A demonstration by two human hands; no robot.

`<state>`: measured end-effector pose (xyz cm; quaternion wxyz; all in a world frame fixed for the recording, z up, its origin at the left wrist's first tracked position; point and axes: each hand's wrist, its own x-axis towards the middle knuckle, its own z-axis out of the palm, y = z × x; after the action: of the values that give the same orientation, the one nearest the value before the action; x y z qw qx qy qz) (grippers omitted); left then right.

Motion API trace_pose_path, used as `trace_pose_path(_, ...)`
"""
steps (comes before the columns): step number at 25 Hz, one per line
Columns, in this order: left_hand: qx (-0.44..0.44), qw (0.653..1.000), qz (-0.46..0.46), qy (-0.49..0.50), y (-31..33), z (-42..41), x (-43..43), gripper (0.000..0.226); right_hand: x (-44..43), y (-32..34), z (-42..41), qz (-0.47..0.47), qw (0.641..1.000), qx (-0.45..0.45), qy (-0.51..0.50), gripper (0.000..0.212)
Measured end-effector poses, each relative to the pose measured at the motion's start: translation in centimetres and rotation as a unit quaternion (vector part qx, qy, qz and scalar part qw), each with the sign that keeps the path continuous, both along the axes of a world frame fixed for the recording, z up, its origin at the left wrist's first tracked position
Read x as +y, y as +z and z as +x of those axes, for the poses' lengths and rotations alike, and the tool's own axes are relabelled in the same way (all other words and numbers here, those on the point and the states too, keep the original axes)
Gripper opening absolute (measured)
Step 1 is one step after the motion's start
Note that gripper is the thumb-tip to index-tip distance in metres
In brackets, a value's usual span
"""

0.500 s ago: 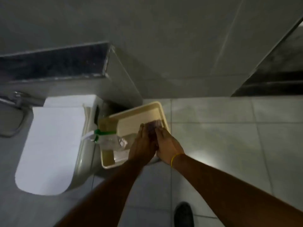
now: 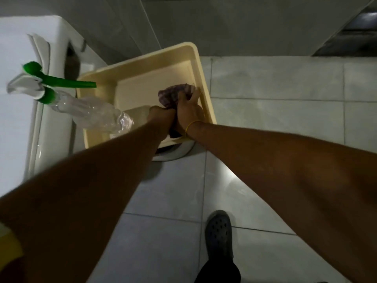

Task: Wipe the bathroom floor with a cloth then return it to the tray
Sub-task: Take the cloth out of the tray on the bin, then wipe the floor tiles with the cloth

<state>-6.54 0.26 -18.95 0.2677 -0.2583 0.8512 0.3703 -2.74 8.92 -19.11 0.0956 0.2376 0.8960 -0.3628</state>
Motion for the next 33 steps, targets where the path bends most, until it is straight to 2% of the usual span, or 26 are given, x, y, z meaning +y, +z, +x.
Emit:
trace_pose_path(2,0.033,0.997,0.057,0.048,1.7,0.2,0.4,0.034,0.6,2.7,0.8,-0.04,0.999,0.019,-0.01,0.06)
trace_pose_path(4,0.086,0.986,0.122,0.075,3.8,0.3,1.4,0.034,2.3,5.4,1.8,-0.066,0.996,0.038,0.04,0.059)
trace_pose_path(5,0.105,0.979,0.157,0.081,4.9,0.7,2.1,0.034,3.5,6.5,2.4,-0.083,0.995,0.052,0.034,0.058)
trace_pose_path(8,0.113,0.963,0.235,0.06,8.3,3.5,6.6,0.021,8.7,9.4,5.5,-0.168,0.975,0.1,-0.1,0.048)
trace_pose_path(10,0.09,0.956,0.278,0.019,9.4,6.9,11.1,0.02,13.0,9.4,9.1,-0.19,0.954,0.119,-0.198,0.031)
trace_pose_path(13,0.027,0.937,0.343,-0.061,8.8,13.9,18.9,0.043,20.0,7.6,16.6,-0.217,0.903,0.14,-0.344,0.014)
trace_pose_path(17,-0.086,0.925,0.331,-0.168,3.3,24.7,27.5,0.043,28.3,2.7,29.5,-0.304,0.814,0.102,-0.485,0.031)
trace_pose_path(18,-0.108,0.927,0.311,-0.181,1.5,27.5,29.1,0.046,29.8,1.0,32.8,-0.301,0.808,0.088,-0.5,0.034)
trace_pose_path(19,-0.125,0.927,0.294,-0.196,-0.3,30.3,30.3,0.049,31.0,-0.7,35.9,-0.284,0.815,0.077,-0.499,0.036)
trace_pose_path(23,-0.17,0.913,0.257,-0.268,-7.8,39.8,33.0,0.07,32.6,-7.6,46.6,-0.13,0.902,0.063,-0.407,0.048)
trace_pose_path(24,-0.175,0.909,0.255,-0.278,-9.6,41.7,32.8,0.075,32.4,-9.5,48.6,-0.116,0.91,0.057,-0.393,0.05)
trace_pose_path(27,-0.161,0.897,0.227,-0.344,-15.2,47.1,31.0,0.073,30.7,-16.0,53.6,-0.102,0.901,0.07,-0.415,0.042)
trace_pose_path(28,-0.129,0.889,0.19,-0.395,-16.9,48.4,30.0,0.069,29.7,-18.1,55.2,-0.064,0.904,0.031,-0.422,0.043)
trace_pose_path(30,-0.002,0.863,0.073,-0.5,-20.5,50.3,27.2,0.062,27.5,-21.8,58.4,0.048,0.924,-0.078,-0.371,0.061)
trace_pose_path(32,0.113,0.812,-0.008,-0.573,-23.8,51.3,23.8,0.072,25.7,-24.4,60.6,0.173,0.937,-0.164,-0.254,0.08)
trace_pose_path(33,0.139,0.783,-0.039,-0.605,-25.1,51.3,22.3,0.078,25.4,-25.5,61.2,0.187,0.944,-0.176,-0.207,0.084)
